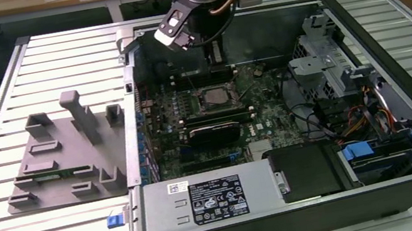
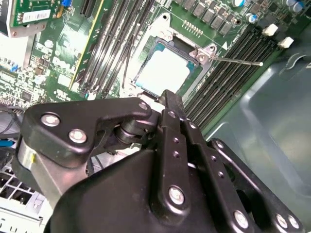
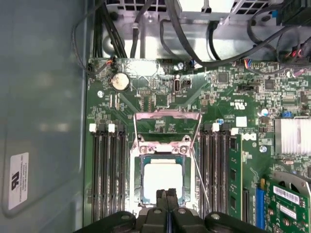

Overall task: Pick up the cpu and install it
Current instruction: 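Place the cpu into insertion slot, then close the cpu cover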

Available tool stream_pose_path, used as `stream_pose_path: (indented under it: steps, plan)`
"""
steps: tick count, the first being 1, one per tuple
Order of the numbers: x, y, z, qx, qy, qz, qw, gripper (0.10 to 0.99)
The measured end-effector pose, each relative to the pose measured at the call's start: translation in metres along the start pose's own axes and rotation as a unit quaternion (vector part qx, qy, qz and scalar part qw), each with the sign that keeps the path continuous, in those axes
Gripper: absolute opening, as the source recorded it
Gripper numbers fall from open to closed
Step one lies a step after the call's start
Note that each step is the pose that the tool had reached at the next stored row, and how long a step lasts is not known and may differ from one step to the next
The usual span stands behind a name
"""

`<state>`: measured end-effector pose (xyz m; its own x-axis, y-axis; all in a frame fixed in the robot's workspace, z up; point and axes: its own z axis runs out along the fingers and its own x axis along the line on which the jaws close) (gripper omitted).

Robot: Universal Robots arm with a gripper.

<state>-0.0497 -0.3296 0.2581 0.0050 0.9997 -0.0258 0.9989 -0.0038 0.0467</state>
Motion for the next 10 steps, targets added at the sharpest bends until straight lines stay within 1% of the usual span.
stream_pose_path:
  steps: [10]
  plan:
    - [0.0,0.0,-0.0001,0.0,-0.0007,0.0,1.0,0.106]
